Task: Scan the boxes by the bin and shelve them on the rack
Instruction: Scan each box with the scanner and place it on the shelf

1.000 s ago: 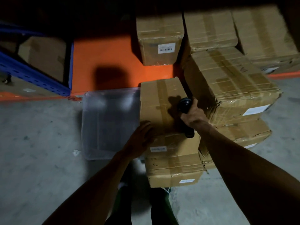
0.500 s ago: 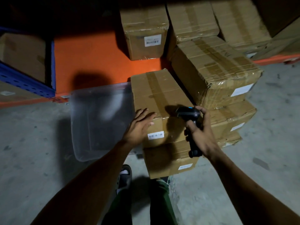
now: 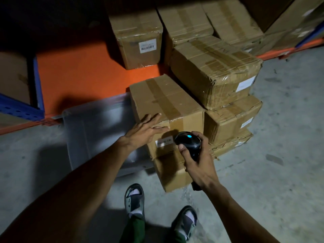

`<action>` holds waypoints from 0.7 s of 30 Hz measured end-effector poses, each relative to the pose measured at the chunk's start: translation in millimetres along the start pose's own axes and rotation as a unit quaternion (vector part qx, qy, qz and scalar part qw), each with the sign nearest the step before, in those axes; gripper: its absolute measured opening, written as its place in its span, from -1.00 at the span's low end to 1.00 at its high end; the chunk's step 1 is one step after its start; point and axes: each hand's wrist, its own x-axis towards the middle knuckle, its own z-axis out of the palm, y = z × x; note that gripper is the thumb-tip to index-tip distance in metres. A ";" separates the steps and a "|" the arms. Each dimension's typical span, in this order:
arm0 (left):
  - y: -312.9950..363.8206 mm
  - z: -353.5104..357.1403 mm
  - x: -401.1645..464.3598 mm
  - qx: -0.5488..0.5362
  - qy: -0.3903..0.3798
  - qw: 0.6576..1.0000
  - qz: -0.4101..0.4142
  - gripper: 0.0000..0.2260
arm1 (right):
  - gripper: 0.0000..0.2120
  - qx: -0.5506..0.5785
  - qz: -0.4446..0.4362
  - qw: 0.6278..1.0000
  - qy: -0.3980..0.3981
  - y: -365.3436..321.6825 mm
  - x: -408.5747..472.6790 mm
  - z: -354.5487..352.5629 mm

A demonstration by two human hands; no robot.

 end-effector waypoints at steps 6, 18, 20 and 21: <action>1.8 38.0 -0.2 0.049 0.105 0.993 -0.009 -0.22 | -0.43 -0.001 0.018 1.000 0.008 54.9 -6.4 18.5; -9.2 49.8 -0.9 -0.048 0.251 0.967 0.015 -0.36 | -0.43 0.003 -0.008 1.000 0.020 79.7 -14.3 35.9; -8.7 48.4 -2.3 -0.059 0.244 0.968 0.016 -0.37 | -0.43 -0.002 -0.012 1.000 0.022 79.4 -13.5 39.8; -8.1 48.4 -2.8 -0.068 0.245 0.967 0.021 -0.38 | -0.42 -0.007 -0.013 1.000 0.024 79.5 -13.3 41.4</action>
